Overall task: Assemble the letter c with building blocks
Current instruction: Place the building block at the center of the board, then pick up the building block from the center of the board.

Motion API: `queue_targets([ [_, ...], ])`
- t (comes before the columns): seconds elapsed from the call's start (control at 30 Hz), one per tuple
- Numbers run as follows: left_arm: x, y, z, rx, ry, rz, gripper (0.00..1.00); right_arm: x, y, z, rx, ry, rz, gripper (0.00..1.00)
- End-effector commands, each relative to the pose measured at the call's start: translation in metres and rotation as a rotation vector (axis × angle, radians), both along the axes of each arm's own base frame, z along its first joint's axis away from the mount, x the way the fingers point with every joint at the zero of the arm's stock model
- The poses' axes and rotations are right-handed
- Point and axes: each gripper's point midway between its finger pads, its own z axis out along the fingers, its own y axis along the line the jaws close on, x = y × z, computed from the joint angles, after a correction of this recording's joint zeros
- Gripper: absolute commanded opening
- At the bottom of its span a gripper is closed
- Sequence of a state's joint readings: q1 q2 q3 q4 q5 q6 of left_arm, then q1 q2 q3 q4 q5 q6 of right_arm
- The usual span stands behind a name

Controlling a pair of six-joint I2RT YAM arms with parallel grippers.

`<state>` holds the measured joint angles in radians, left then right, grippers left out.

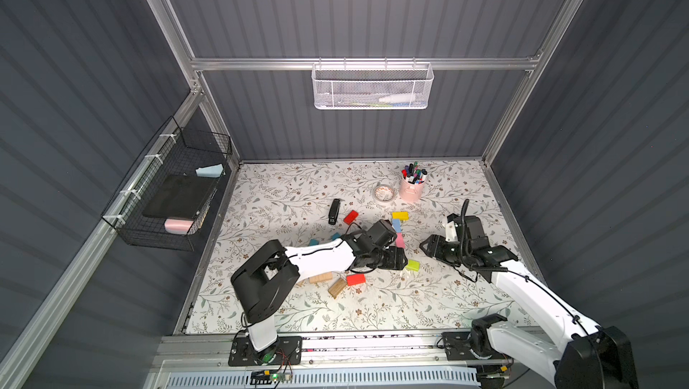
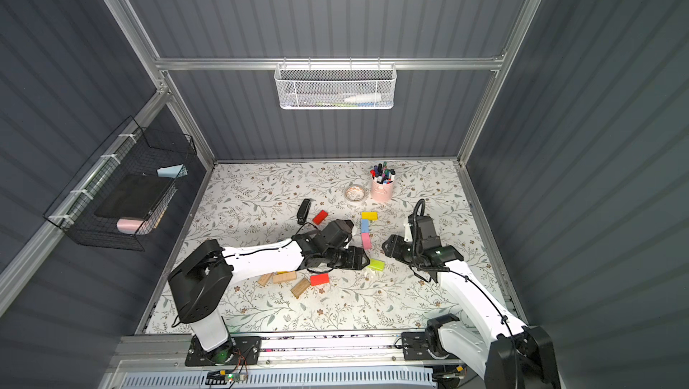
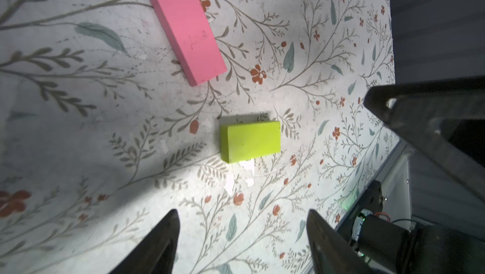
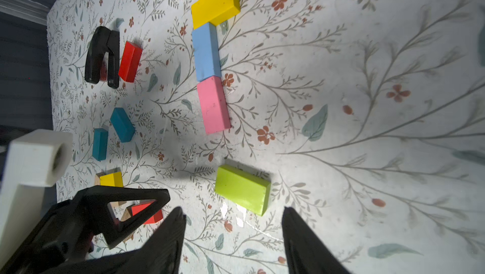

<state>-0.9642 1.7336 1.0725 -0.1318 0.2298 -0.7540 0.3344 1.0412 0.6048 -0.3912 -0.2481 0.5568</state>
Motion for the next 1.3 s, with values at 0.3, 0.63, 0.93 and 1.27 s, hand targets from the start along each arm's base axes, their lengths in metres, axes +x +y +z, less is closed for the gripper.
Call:
queue_targets([
  [0.3, 0.004, 0.071, 0.005, -0.080, -0.118, -0.032, 0.75, -0.017, 0.015, -0.034, -0.129, 0.114, -0.094, 0.73],
  [0.63, 0.003, 0.093, 0.014, -0.124, -0.208, -0.088, 0.74, -0.012, 0.027, -0.055, -0.226, 0.179, -0.103, 0.78],
  [0.93, 0.007, 0.096, 0.002, -0.136, -0.215, -0.107, 0.74, -0.006, 0.033, -0.060, -0.278, 0.194, -0.117, 0.81],
  [1.27, 0.013, 0.102, -0.004, -0.135, -0.220, -0.110, 0.74, -0.011, 0.032, -0.074, -0.413, 0.229, -0.111, 0.77],
])
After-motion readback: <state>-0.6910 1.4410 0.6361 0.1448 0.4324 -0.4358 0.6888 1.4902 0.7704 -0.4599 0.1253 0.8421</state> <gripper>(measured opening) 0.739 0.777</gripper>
